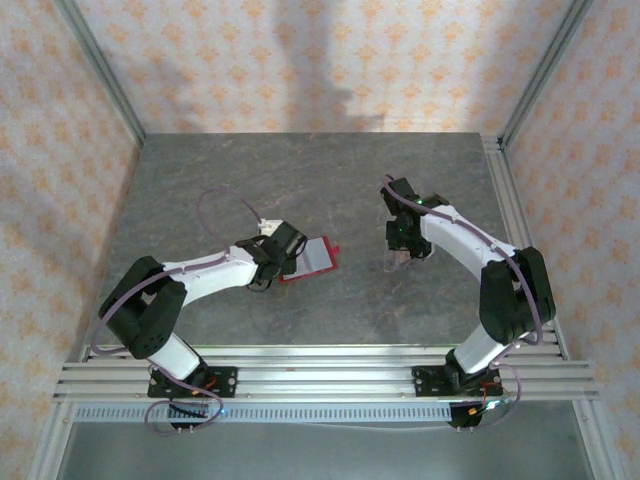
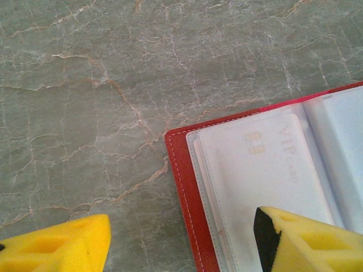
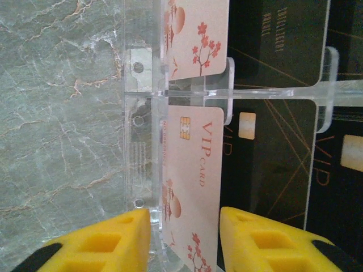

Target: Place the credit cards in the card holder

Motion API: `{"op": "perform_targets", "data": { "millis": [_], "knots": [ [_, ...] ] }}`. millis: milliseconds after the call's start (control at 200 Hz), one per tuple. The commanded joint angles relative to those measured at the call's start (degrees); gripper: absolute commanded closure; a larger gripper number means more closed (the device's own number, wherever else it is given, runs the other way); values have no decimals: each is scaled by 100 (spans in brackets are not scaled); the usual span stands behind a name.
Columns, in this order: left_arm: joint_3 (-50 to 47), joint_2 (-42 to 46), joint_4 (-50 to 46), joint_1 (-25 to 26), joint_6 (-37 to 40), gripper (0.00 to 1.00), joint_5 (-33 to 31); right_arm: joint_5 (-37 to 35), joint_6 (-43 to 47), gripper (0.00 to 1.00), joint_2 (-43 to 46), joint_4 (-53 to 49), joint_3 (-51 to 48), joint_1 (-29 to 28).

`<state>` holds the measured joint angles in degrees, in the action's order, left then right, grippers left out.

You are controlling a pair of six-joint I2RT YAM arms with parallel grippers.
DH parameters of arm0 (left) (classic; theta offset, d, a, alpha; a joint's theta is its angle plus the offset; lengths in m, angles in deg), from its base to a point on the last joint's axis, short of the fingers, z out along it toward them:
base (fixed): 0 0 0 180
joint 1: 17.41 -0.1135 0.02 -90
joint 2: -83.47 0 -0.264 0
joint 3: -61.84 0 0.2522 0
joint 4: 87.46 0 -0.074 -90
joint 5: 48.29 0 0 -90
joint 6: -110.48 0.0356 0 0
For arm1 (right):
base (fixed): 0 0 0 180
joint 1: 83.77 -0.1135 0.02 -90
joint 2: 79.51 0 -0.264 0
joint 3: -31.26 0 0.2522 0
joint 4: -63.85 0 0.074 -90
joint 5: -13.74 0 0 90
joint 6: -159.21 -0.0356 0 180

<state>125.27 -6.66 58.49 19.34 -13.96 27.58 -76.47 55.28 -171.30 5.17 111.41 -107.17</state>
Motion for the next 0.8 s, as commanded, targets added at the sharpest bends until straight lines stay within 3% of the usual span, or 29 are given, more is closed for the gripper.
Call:
{"op": "perform_targets", "data": {
  "millis": [0, 290, 430, 796],
  "knots": [
    [88, 118, -185, 7, -3, 31, -131, 161, -49, 66, -43, 70, -80, 90],
    [127, 128, -218, 7, 7, 31, -158, 273, -74, 73, -34, 151, -113, 132],
    [149, 112, -221, 7, 7, 31, -152, 172, -91, 66, 130, 104, -100, 135],
    [167, 65, -196, 7, 7, 31, -140, -37, -14, 63, 289, -134, 36, 139]
  ]
}}
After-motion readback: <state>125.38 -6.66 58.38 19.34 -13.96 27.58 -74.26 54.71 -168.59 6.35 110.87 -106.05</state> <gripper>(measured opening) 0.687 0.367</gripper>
